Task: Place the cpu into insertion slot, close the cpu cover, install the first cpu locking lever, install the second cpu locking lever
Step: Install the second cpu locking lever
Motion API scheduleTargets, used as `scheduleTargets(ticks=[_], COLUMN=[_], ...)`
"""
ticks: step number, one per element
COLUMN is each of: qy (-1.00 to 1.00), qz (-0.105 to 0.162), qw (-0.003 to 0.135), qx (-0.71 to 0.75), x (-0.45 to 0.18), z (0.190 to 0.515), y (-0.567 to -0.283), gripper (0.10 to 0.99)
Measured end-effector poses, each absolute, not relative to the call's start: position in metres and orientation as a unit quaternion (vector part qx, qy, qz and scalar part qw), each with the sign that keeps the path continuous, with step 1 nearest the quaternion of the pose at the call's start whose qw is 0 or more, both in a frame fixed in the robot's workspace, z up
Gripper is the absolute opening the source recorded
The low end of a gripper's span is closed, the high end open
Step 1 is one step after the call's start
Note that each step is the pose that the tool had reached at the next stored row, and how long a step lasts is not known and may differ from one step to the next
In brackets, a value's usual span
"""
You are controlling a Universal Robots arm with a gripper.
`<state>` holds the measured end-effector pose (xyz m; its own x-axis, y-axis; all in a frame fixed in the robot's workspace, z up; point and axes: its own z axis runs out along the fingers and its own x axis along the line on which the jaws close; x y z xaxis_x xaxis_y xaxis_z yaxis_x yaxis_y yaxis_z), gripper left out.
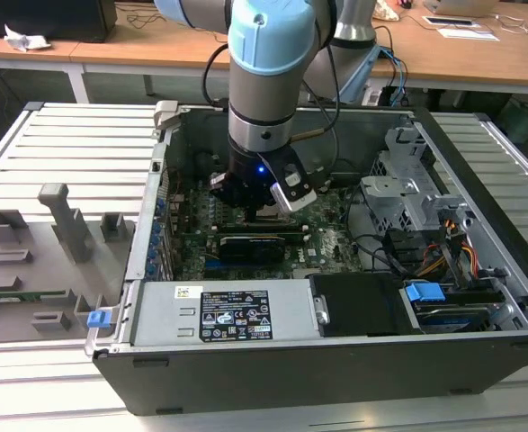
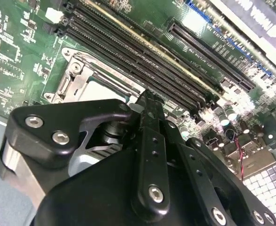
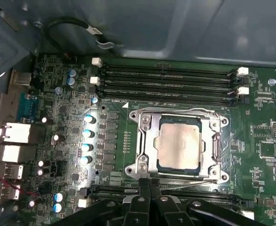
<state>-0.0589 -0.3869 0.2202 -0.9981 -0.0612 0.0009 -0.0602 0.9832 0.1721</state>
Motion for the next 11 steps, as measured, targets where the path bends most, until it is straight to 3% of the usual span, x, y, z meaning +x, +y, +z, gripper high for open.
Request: scheduleTargets(ticks=[11], qy=[-0.994], qz=[-0.102], qw=[0.003], qx=[0.032], x=[-0.0678], z=[0.216], y=[-0.3925], gripper=[0.106])
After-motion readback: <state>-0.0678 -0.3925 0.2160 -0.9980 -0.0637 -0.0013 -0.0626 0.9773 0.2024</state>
